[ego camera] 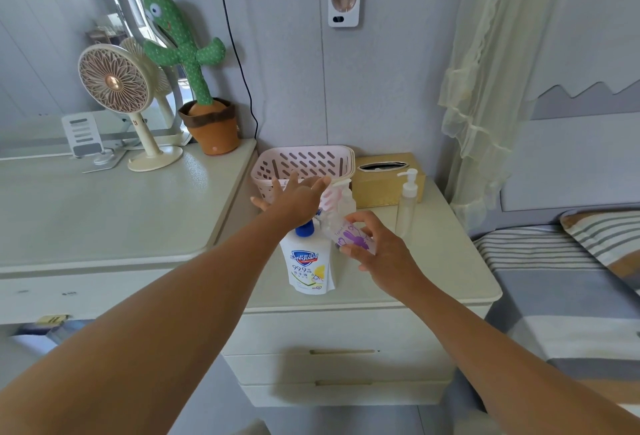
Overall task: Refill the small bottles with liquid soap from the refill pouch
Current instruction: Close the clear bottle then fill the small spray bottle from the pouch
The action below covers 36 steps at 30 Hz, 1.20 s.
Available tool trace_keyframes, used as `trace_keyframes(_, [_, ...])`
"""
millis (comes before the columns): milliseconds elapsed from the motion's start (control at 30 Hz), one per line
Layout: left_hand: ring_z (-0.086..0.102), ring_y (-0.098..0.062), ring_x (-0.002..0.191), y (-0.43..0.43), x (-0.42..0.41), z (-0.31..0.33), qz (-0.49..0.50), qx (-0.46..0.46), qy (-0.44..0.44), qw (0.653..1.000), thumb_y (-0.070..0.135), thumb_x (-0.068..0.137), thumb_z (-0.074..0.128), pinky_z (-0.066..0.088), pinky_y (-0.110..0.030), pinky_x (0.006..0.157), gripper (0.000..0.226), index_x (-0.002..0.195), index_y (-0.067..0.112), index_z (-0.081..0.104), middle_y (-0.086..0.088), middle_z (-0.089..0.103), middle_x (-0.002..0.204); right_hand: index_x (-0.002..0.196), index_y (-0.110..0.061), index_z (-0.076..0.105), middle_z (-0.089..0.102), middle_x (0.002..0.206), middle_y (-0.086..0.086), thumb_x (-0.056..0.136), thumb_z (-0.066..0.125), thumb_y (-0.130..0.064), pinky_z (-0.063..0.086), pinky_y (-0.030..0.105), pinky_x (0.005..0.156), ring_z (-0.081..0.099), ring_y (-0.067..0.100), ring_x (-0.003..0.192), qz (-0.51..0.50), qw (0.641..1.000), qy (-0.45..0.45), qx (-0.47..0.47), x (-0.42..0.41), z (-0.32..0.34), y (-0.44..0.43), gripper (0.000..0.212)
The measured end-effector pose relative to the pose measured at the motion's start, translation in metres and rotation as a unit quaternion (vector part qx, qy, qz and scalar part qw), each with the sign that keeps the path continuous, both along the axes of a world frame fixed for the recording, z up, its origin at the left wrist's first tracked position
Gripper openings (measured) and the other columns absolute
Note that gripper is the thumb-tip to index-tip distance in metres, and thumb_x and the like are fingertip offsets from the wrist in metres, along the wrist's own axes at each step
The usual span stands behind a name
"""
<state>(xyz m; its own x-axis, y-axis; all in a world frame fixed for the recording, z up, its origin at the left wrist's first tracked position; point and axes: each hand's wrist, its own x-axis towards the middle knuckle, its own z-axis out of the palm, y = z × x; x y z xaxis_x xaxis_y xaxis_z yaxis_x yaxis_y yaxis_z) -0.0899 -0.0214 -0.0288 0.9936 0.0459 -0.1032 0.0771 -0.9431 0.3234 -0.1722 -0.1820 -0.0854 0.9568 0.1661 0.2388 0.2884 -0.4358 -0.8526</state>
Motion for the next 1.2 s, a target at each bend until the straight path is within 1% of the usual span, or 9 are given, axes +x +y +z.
trace_keyframes(100, [-0.01, -0.032, 0.146, 0.001, 0.001, -0.005, 0.003, -0.009, -0.003, 1.0, 0.055, 0.1, 0.01, -0.009, -0.072, 0.104, 0.05, 0.148, 0.043, 0.021, 0.003, 0.001, 0.161, 0.126, -0.026, 0.045, 0.053, 0.108, -0.008, 0.089, 0.063, -0.027, 0.055, 0.021, 0.073, 0.055, 0.01, 0.096, 0.001, 1.0, -0.005, -0.001, 0.001, -0.002, 0.0, 0.04])
trace_keyframes(300, [-0.009, -0.037, 0.146, -0.002, -0.005, -0.007, 0.006, 0.022, 0.006, 1.0, 0.04, 0.104, 0.015, -0.005, -0.075, 0.104, 0.044, 0.148, 0.044, 0.019, 0.001, 0.0, 0.161, 0.126, -0.025, 0.045, 0.052, 0.108, -0.008, 0.089, 0.063, -0.027, 0.047, 0.009, 0.065, 0.053, 0.009, 0.091, -0.003, 1.0, 0.001, -0.011, 0.001, -0.006, 0.001, 0.041])
trace_keyframes(467, [-0.012, -0.035, 0.146, 0.0, 0.0, -0.004, -0.003, 0.004, -0.001, 1.0, 0.044, 0.103, 0.014, -0.009, -0.073, 0.104, 0.045, 0.148, 0.043, 0.019, 0.0, -0.002, 0.161, 0.127, -0.025, 0.044, 0.053, 0.108, -0.007, 0.09, 0.063, -0.027, 0.05, 0.013, 0.068, 0.055, 0.01, 0.092, 0.002, 1.0, -0.001, -0.01, -0.001, 0.001, -0.001, 0.041])
trace_keyframes(600, [-0.008, -0.032, 0.147, 0.007, 0.009, -0.012, -0.012, -0.019, -0.007, 1.0, 0.06, 0.096, 0.006, -0.009, -0.071, 0.107, 0.058, 0.147, 0.042, 0.026, -0.001, 0.006, 0.161, 0.126, -0.026, 0.045, 0.054, 0.108, -0.007, 0.089, 0.063, -0.027, 0.049, 0.013, 0.067, 0.055, 0.009, 0.092, 0.004, 1.0, -0.004, -0.01, 0.001, 0.001, 0.0, 0.041])
trace_keyframes(700, [-0.007, -0.034, 0.146, 0.004, 0.002, -0.015, 0.008, -0.007, 0.004, 1.0, 0.047, 0.102, 0.012, -0.006, -0.074, 0.104, 0.047, 0.147, 0.042, 0.023, 0.002, 0.003, 0.161, 0.126, -0.025, 0.045, 0.053, 0.107, -0.008, 0.089, 0.064, -0.026, 0.048, 0.012, 0.066, 0.054, 0.009, 0.091, 0.007, 1.0, 0.004, -0.015, 0.001, -0.002, 0.001, 0.042])
trace_keyframes(800, [-0.006, -0.036, 0.146, 0.001, -0.003, -0.012, 0.005, 0.016, 0.005, 1.0, 0.041, 0.104, 0.016, -0.004, -0.075, 0.104, 0.044, 0.148, 0.041, 0.021, 0.001, 0.001, 0.161, 0.126, -0.027, 0.045, 0.054, 0.107, -0.008, 0.089, 0.064, -0.026, 0.049, 0.014, 0.068, 0.055, 0.008, 0.09, 0.009, 1.0, 0.014, -0.001, 0.001, -0.004, 0.001, 0.041])
trace_keyframes(1067, [-0.008, -0.032, 0.147, 0.003, 0.003, 0.0, 0.004, -0.01, 0.003, 1.0, 0.06, 0.097, 0.007, -0.01, -0.071, 0.104, 0.058, 0.148, 0.039, 0.026, 0.001, 0.005, 0.161, 0.125, -0.027, 0.046, 0.054, 0.105, -0.008, 0.089, 0.064, -0.027, 0.054, 0.019, 0.07, 0.056, 0.007, 0.09, 0.008, 1.0, -0.002, 0.002, 0.001, 0.004, 0.001, 0.04])
trace_keyframes(1133, [-0.007, -0.032, 0.147, 0.003, 0.002, -0.003, 0.006, -0.007, -0.001, 1.0, 0.058, 0.098, 0.008, -0.008, -0.072, 0.105, 0.056, 0.147, 0.039, 0.026, 0.002, 0.006, 0.161, 0.125, -0.026, 0.046, 0.054, 0.106, -0.007, 0.089, 0.063, -0.026, 0.052, 0.017, 0.068, 0.056, 0.007, 0.09, 0.007, 1.0, 0.0, -0.001, 0.002, 0.003, 0.001, 0.04])
trace_keyframes(1200, [-0.006, -0.034, 0.147, 0.002, -0.002, -0.008, 0.003, 0.007, 0.004, 1.0, 0.048, 0.102, 0.012, -0.005, -0.074, 0.104, 0.048, 0.148, 0.04, 0.024, 0.002, 0.004, 0.161, 0.125, -0.026, 0.046, 0.054, 0.107, -0.007, 0.089, 0.064, -0.025, 0.048, 0.013, 0.065, 0.055, 0.007, 0.087, 0.007, 1.0, 0.004, -0.008, 0.002, 0.0, 0.001, 0.04])
